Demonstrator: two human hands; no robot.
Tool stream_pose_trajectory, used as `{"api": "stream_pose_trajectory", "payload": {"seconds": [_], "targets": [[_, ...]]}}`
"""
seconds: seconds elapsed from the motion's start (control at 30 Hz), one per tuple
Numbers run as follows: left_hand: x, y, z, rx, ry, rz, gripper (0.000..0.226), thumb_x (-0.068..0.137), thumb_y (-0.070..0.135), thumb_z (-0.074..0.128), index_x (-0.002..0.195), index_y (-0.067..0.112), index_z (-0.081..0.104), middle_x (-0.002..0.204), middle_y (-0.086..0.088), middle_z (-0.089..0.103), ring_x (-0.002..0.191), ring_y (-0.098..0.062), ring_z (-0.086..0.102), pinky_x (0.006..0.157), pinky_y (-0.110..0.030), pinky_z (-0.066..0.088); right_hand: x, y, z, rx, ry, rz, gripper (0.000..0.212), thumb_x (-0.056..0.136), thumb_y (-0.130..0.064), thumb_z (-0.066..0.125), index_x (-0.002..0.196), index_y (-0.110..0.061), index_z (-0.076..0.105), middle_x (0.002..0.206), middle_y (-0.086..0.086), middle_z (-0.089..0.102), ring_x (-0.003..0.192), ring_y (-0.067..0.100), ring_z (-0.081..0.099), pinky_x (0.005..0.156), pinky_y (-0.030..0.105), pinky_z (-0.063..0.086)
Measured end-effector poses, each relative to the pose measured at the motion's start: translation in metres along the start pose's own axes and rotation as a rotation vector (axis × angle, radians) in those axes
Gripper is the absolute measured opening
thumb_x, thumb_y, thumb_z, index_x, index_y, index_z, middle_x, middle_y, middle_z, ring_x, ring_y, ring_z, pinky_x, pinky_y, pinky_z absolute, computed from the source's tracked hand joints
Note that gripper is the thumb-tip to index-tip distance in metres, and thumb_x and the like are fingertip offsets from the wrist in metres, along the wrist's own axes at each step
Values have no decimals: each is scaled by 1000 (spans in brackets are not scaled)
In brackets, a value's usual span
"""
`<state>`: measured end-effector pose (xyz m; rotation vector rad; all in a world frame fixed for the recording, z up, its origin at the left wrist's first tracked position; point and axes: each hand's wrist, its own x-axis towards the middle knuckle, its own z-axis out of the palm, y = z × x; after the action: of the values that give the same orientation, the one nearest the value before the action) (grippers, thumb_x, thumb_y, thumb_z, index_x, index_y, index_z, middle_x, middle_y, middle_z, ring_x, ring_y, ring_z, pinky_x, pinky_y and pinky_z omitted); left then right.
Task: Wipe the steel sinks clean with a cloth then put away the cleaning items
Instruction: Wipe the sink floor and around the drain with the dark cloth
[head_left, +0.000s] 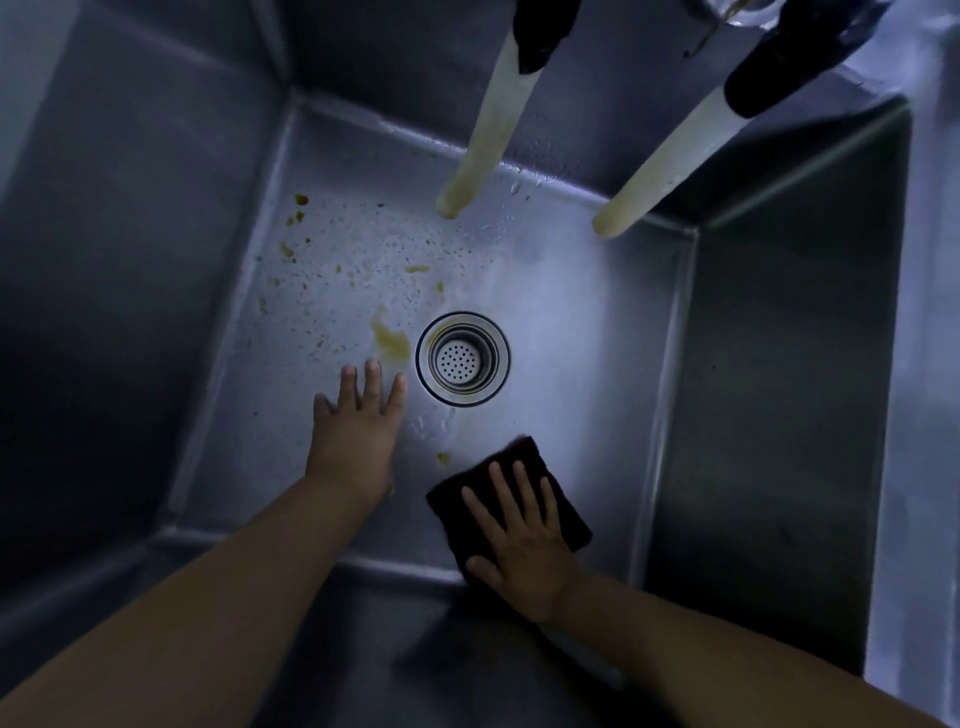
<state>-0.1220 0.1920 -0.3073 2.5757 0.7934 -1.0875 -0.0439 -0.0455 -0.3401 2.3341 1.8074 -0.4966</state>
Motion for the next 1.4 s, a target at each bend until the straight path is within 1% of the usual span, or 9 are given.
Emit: {"api": "stream_pose_trajectory", "payload": {"seconds": [0.03, 0.17, 0.33, 0.5, 0.8, 0.97, 1.13, 1.27, 1.4], "targets": [[0, 0, 0, 4, 1, 1, 124, 72, 46, 74, 146, 17, -21, 154, -18, -23, 143, -41, -11, 113, -54, 15, 8, 0, -4, 10, -1, 59, 82, 84, -59, 38, 151, -22, 10, 149, 17, 29, 142, 40, 3, 108, 54, 7], [2, -1, 0, 2, -3, 7, 122, 74, 43, 74, 146, 16, -22, 153, -20, -24, 142, -42, -11, 113, -55, 15, 63, 21, -20, 105, 29, 370, 71, 83, -54, 47, 143, -16, 38, 146, 27, 33, 133, 52, 27, 105, 65, 20], [4, 0, -1, 24, -15, 4, 121, 75, 40, 73, 146, 14, -21, 153, -22, -21, 142, -44, -8, 112, -57, 16, 138, 80, -37, 155, 67, 539, 73, 91, -52, 46, 150, -19, 18, 155, 22, 10, 142, 44, 3, 112, 57, 0], [7, -1, 0, 17, -6, 14, 115, 79, 38, 69, 146, 13, -21, 153, -23, -22, 141, -46, -9, 112, -58, 15, 216, 138, -66, 178, 71, 562, 73, 93, -56, 32, 151, -25, 1, 158, 16, -4, 143, 37, -8, 112, 53, -8], [10, 0, -1, 17, -53, 12, 117, 78, 33, 70, 145, 11, -23, 152, -23, -24, 140, -47, -13, 111, -61, 12, 288, 137, -93, 134, 134, 550, 71, 94, -55, 28, 152, -22, 3, 155, 22, -15, 141, 40, -17, 111, 56, -10], [8, -1, -3, 0, -62, 5, 122, 74, 37, 74, 145, 14, -23, 153, -19, -25, 141, -43, -16, 113, -58, 10, 307, 105, -96, 82, 95, 275, 67, 94, -55, 23, 150, -29, -5, 159, 8, -9, 143, 34, -17, 109, 54, -16], [4, 0, -6, -25, -61, -7, 124, 73, 38, 75, 145, 17, -24, 153, -15, -27, 142, -39, -17, 115, -55, 9, 277, 85, -86, -32, 65, -16, 62, 95, -55, 16, 150, -32, -4, 159, 8, -1, 144, 34, -12, 112, 55, -12], [1, 2, -9, -51, -67, -21, 124, 73, 37, 75, 145, 19, -24, 153, -14, -28, 142, -37, -19, 116, -53, 8, 232, 83, -71, -57, 24, -121, 62, 95, -56, 14, 149, -33, -7, 159, 6, -9, 144, 32, -16, 113, 51, -12], [0, 1, -8, -67, -53, -17, 125, 72, 38, 76, 145, 19, -24, 154, -13, -27, 142, -36, -18, 116, -53, 7, 205, 101, -64, -39, 43, -122, 60, 97, -52, 22, 150, -31, 2, 159, 5, -1, 145, 31, -9, 114, 48, -9]]}}
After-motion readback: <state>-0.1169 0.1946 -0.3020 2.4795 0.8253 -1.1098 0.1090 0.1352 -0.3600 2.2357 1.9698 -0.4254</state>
